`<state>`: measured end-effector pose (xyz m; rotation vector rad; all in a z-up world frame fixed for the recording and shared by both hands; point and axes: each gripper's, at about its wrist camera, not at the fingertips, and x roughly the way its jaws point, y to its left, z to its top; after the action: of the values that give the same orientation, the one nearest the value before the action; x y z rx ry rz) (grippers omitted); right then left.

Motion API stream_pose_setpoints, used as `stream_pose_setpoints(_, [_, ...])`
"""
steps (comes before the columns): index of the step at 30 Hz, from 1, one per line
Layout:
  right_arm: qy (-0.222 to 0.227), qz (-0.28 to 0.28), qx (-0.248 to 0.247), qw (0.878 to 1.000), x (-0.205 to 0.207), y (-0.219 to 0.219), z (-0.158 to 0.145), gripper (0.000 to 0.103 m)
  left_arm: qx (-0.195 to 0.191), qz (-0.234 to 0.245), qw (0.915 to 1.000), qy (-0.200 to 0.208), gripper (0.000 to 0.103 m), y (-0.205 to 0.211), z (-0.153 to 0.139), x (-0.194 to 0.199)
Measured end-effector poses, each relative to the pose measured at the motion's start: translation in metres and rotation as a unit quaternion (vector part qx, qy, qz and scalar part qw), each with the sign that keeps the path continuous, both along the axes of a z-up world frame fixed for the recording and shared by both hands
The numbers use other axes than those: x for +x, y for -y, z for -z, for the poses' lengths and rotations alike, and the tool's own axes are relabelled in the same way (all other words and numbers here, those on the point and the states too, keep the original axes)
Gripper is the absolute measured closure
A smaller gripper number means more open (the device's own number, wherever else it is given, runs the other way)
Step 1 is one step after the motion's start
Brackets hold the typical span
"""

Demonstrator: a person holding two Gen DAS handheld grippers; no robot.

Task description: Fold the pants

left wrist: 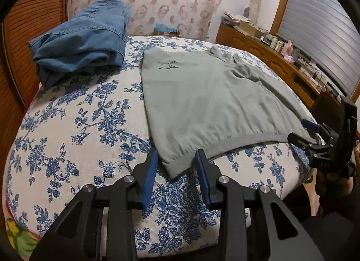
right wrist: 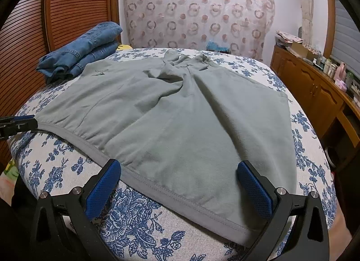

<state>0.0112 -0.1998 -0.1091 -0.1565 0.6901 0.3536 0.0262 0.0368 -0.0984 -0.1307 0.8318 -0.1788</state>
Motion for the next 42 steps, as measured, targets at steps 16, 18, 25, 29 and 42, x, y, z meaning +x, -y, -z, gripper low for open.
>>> stream_pose_setpoints(16, [0.001, -0.006, 0.003, 1.000, -0.002, 0.002, 0.000, 0.000, -0.015, 0.030, 0.9980, 0.054, 0.096, 0.011, -0.043, -0.003])
stream_pose_setpoints(18, [-0.002, -0.007, 0.010, 1.000, -0.002, 0.005, -0.002, 0.001, -0.012, 0.039, 0.9971, 0.065, 0.096, 0.016, -0.052, 0.000])
stream_pose_setpoints(25, [0.011, 0.002, 0.021, 1.000, -0.004, 0.022, -0.018, 0.002, -0.003, 0.075, 0.9929, 0.092, 0.096, 0.041, -0.078, 0.019])
stream_pose_setpoints(29, [0.029, 0.012, 0.019, 0.999, -0.007, 0.033, -0.029, 0.002, 0.000, 0.097, 0.9899, 0.103, 0.096, 0.057, -0.090, 0.033])
stream_pose_setpoints(42, [0.027, 0.051, 0.050, 0.997, -0.005, 0.066, -0.023, 0.002, -0.001, 0.151, 0.9813, 0.120, 0.096, 0.108, -0.116, 0.055])
